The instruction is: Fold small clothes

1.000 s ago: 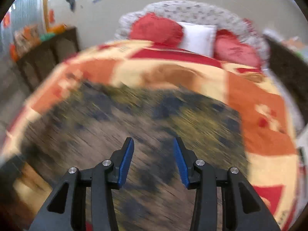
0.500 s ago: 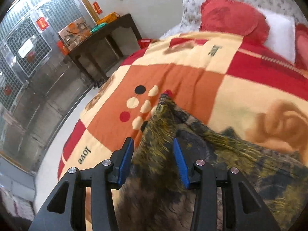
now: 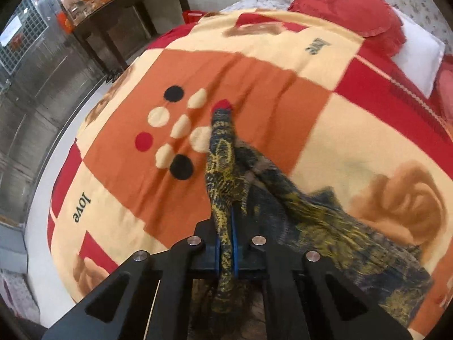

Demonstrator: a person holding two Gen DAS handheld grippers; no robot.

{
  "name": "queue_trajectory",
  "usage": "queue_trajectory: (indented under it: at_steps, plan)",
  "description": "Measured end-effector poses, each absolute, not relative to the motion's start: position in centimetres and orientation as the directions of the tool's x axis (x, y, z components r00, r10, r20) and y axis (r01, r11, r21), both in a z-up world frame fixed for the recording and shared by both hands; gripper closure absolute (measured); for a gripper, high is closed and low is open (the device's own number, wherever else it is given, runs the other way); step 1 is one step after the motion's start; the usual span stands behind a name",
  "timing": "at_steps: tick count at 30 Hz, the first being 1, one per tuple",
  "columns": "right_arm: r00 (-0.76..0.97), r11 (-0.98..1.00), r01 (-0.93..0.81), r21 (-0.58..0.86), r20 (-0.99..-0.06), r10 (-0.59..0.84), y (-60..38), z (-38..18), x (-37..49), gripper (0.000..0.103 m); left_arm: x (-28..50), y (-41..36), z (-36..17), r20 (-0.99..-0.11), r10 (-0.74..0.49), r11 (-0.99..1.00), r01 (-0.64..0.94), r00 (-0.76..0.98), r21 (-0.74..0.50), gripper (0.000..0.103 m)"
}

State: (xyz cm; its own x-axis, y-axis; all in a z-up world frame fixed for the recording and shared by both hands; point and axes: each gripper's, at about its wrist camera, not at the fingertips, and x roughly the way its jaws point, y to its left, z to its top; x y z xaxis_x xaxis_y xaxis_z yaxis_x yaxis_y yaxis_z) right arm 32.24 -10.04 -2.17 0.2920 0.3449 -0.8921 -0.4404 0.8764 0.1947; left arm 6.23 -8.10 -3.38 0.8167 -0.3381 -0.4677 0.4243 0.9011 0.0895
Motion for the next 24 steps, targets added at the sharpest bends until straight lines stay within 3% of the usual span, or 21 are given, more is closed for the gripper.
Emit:
queue_trajectory:
  at_steps: [12,17,24]
  plan:
    - [0.378,0.932,-0.316,0.176,-0.878,0.294,-24.4,1.5,28.9,0.097,3.0,-17.2,-0.6,-0.444,-0.498,0.798,0.594,0.745,0.101,0.099]
    - [0.39,0.954,-0.267,0.135,-0.89,0.236,-31.0,1.6,27.4,0.097,2.8,-22.7,-1.1,-0.497,-0.549,0.736,0.67,0.672,0.094,0.099]
    - [0.356,0.974,-0.183,0.134,-0.914,0.193,-37.1,-3.3,27.1,0.097,3.6,-28.9,-4.3,-0.595,-0.534,0.684,0.72,0.601,0.114,0.099]
